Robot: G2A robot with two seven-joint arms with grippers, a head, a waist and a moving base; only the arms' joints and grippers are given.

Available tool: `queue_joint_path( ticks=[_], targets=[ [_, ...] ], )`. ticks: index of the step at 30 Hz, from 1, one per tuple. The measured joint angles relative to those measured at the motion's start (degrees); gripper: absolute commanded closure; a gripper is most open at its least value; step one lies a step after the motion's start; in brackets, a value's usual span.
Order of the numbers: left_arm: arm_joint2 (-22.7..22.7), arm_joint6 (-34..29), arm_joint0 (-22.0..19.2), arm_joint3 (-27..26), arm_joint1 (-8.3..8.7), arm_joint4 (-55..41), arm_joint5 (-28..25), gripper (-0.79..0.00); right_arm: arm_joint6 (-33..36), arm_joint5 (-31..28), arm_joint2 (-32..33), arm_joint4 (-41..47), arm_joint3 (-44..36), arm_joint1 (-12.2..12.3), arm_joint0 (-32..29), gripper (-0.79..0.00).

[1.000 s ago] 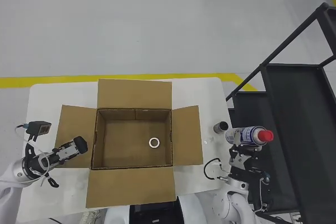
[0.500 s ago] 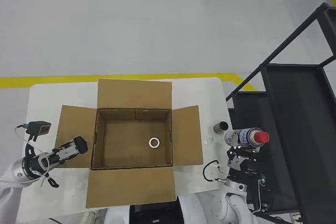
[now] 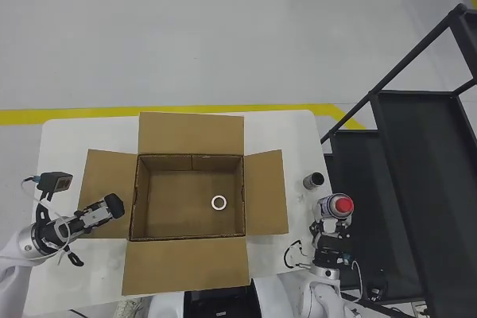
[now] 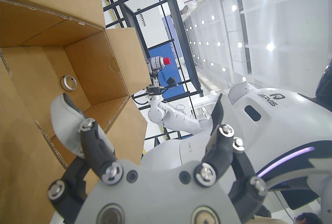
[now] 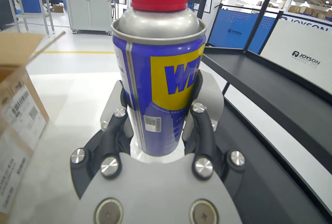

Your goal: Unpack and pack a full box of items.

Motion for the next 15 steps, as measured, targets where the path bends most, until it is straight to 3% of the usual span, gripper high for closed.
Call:
queue_joint_path(
  ticks=[7,15],
  targets=[
    [0.0,0.0,0.0,0.0,0.0,0.0,0.0,-0.785,-2.94,1.57,-0.72,5.7,10.89,-1.28,6.63,0.0],
    [0.0,0.0,0.0,0.0,0.0,0.0,0.0,-0.785,-6.34,-2.31,-1.09,11.08,20.54,-2.4,13.04,0.0]
  ],
)
